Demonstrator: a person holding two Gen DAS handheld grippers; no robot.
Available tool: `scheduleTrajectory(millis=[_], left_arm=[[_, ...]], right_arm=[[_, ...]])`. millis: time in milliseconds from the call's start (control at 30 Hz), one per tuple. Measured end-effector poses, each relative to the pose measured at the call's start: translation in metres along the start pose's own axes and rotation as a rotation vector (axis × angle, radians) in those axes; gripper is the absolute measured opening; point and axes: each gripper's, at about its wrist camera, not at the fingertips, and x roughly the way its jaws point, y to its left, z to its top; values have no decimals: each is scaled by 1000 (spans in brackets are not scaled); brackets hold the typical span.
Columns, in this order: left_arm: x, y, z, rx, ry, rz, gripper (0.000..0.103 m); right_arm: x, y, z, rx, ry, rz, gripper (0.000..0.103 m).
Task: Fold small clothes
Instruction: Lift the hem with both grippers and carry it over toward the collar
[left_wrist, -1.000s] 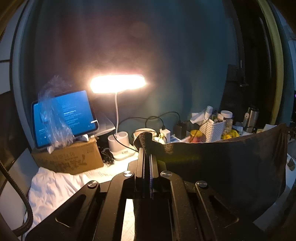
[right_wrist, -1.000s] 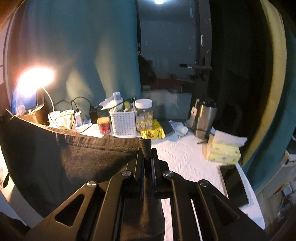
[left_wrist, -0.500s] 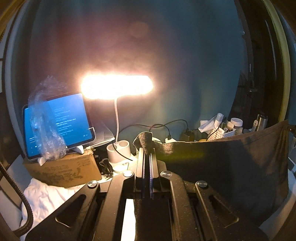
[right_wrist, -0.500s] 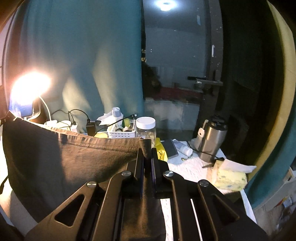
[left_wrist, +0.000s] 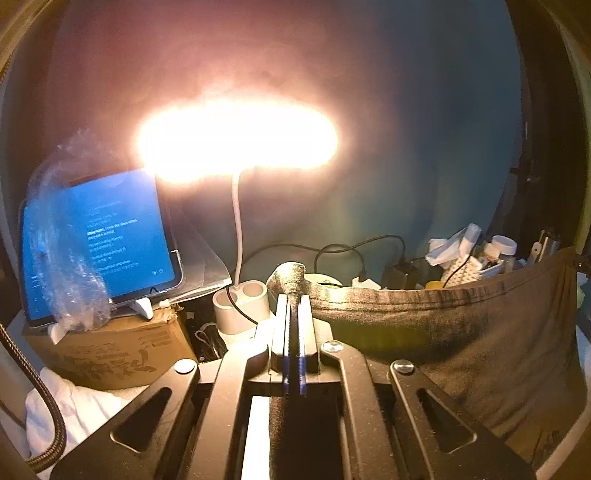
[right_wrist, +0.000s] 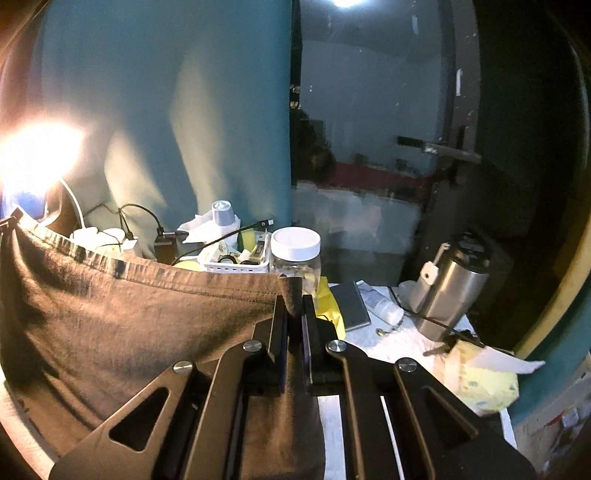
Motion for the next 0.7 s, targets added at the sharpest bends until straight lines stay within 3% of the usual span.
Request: scheduleTrajectory(millis=[233, 700], left_arm=[[42, 13, -1, 0, 41, 21, 2], [117, 10, -45, 28, 174, 48, 2]], right_arm=[[48, 3, 4, -18, 43, 6, 7], [134, -2, -26, -10, 187, -11, 7]])
